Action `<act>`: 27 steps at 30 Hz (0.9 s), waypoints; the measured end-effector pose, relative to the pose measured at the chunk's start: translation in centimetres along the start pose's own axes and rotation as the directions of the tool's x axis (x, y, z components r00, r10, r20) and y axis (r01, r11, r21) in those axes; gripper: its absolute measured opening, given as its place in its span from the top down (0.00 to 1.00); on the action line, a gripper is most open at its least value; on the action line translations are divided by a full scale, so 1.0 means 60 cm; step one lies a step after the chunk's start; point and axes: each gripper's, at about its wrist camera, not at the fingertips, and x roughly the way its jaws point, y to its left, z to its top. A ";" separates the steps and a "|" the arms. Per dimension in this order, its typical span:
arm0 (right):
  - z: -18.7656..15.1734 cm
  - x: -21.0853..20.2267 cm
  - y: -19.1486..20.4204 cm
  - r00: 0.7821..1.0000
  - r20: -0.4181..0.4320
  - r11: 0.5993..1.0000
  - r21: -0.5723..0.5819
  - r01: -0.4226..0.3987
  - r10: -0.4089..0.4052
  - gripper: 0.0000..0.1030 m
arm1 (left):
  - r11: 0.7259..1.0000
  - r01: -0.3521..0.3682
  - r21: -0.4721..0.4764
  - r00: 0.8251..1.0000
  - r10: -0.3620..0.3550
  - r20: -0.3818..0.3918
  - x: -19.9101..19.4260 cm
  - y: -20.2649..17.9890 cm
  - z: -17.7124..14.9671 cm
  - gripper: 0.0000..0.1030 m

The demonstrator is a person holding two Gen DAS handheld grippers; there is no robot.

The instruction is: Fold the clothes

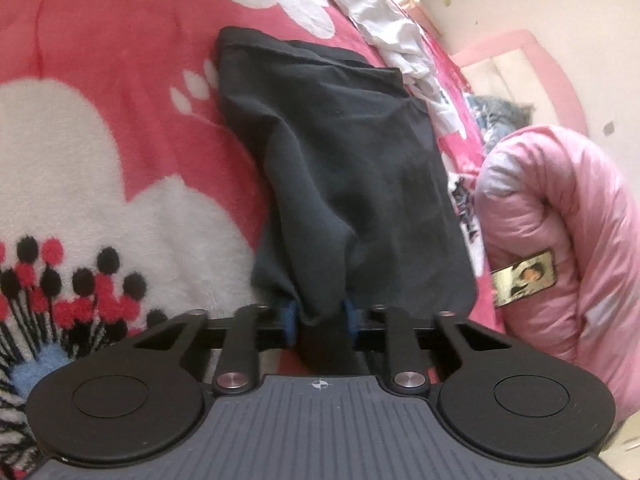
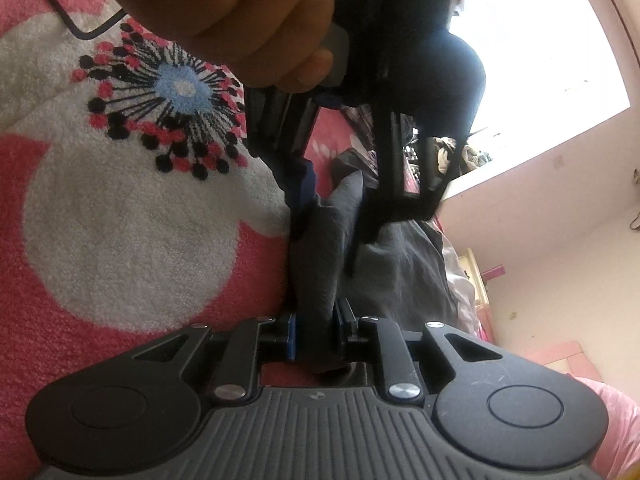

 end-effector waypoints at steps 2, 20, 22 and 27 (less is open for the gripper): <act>0.000 0.000 -0.001 1.000 0.002 1.000 0.003 0.000 0.000 0.81 | 0.997 0.066 -0.030 0.998 -0.066 0.005 -0.002 0.009 0.000 0.92; -0.008 -0.072 -0.039 0.991 0.120 0.998 0.021 -0.052 0.049 0.61 | 0.926 0.285 -0.246 0.954 -0.298 -0.017 0.020 0.109 0.004 0.91; -0.007 -0.080 -0.042 0.988 0.149 0.999 0.020 -0.049 0.045 0.61 | 0.925 0.286 -0.250 0.954 -0.300 -0.019 0.021 0.109 0.004 0.91; 0.001 -0.057 -0.051 0.987 0.153 0.998 0.027 -0.060 0.055 0.62 | 0.920 0.296 -0.256 0.950 -0.310 -0.017 0.022 0.111 0.005 0.91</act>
